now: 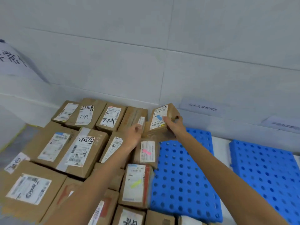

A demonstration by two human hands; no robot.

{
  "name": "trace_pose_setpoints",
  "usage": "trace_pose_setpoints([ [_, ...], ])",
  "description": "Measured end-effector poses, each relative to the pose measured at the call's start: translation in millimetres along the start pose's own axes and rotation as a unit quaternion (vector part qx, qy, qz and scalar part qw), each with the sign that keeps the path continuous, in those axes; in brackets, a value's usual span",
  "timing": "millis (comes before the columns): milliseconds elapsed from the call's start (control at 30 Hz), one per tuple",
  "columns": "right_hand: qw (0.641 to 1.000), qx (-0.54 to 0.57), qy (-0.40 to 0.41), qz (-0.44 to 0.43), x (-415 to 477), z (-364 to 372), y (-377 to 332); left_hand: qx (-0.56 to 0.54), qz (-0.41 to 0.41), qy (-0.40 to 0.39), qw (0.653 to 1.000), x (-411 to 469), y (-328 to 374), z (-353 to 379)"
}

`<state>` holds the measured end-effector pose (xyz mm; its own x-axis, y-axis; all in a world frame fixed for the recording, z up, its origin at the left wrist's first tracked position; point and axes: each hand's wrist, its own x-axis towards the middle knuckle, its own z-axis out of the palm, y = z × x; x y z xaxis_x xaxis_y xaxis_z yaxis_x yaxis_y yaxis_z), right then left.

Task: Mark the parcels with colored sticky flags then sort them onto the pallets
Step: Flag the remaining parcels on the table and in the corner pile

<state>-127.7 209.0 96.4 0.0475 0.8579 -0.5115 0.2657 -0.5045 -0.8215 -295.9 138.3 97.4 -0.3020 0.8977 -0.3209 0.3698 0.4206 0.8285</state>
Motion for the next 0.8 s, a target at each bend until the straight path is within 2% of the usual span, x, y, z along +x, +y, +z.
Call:
trace_pose_setpoints([
  [133, 0.996, -0.071, 0.058, 0.018, 36, 38, -5, 0.041, -0.006, 0.004, 0.999, 25, -32, -25],
  [267, 0.976, -0.189, 0.104, 0.006, 47, 68, -4, 0.013, 0.027, 0.016, 0.999, 37, -65, -42],
  [400, 0.972, -0.222, 0.08, -0.014, 44, 91, 8, 0.037, 0.053, 0.038, 0.997, 32, -82, -63],
  [467, 0.952, -0.283, 0.097, -0.069, 33, 94, 12, 0.058, 0.05, 0.038, 0.996, 30, -94, -72],
  [533, 0.926, -0.292, 0.122, -0.206, 11, 98, 18, 0.105, 0.056, 0.018, 0.993, 25, -110, -78],
  [567, 0.92, -0.283, 0.107, -0.249, -5, 103, 22, 0.14, 0.065, 0.009, 0.988, 22, -118, -81],
  [633, 0.933, -0.263, 0.019, -0.246, -38, 119, 35, 0.23, 0.082, -0.014, 0.97, 14, -129, -82],
  [700, 0.955, -0.231, -0.096, -0.162, -60, 137, 51, 0.285, 0.085, -0.024, 0.955, 9, -134, -75],
  [800, 0.968, -0.164, -0.179, -0.065, -68, 157, 64, 0.221, 0.052, -0.009, 0.974, 9, -136, -62],
])
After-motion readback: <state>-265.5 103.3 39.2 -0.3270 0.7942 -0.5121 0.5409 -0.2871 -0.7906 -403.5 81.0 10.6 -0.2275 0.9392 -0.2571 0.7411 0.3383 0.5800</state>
